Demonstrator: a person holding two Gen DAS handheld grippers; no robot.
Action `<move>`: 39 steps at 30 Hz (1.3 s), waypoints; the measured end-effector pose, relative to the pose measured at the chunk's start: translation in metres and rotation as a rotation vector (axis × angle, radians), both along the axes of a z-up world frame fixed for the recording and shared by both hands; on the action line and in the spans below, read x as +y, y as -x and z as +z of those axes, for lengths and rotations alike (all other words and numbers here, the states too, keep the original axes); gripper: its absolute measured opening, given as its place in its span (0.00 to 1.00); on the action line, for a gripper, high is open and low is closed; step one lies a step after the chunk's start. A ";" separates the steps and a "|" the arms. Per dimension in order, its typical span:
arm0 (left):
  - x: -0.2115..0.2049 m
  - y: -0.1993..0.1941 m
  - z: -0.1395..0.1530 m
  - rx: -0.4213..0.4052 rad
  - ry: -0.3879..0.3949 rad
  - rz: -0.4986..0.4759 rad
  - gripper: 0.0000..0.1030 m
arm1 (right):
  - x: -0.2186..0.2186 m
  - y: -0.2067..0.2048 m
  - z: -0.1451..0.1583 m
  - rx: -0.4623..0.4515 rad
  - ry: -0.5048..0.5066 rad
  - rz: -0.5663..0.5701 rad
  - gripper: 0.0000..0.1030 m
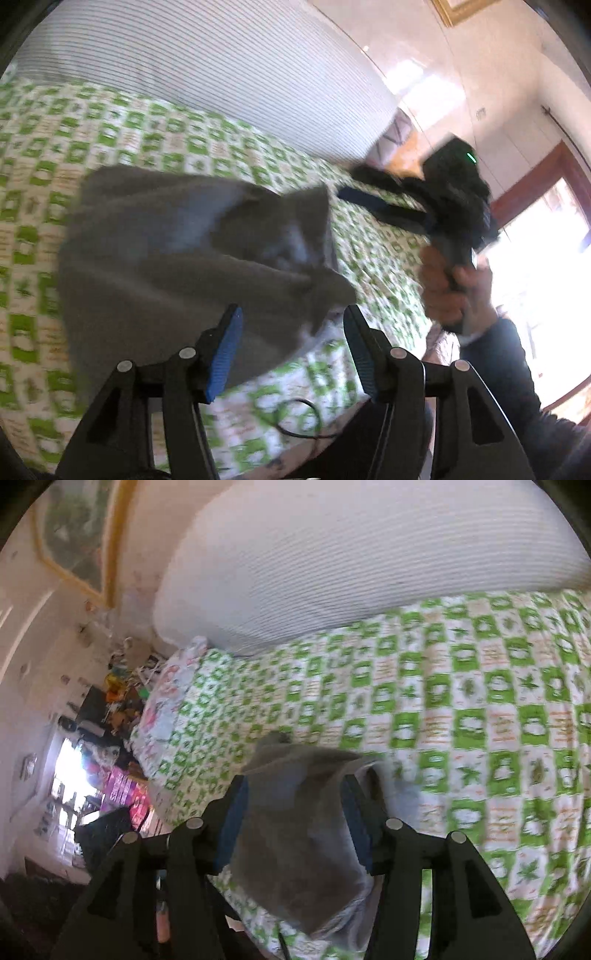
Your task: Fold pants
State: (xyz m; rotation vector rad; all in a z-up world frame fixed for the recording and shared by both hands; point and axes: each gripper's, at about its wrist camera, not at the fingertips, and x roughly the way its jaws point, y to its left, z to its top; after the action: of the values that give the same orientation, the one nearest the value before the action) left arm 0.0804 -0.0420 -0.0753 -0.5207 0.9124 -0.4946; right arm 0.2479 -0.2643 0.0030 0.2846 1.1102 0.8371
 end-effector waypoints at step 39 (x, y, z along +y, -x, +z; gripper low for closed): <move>0.062 -0.063 -0.019 0.096 -0.154 0.026 0.63 | 0.010 0.101 -0.021 -0.139 0.172 -0.191 0.14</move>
State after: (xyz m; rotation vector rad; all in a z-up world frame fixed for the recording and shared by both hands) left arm 0.1433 0.0198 -0.0947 -0.4180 1.0257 -0.3746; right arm 0.1471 -0.2546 -0.0175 0.1822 1.0002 0.5786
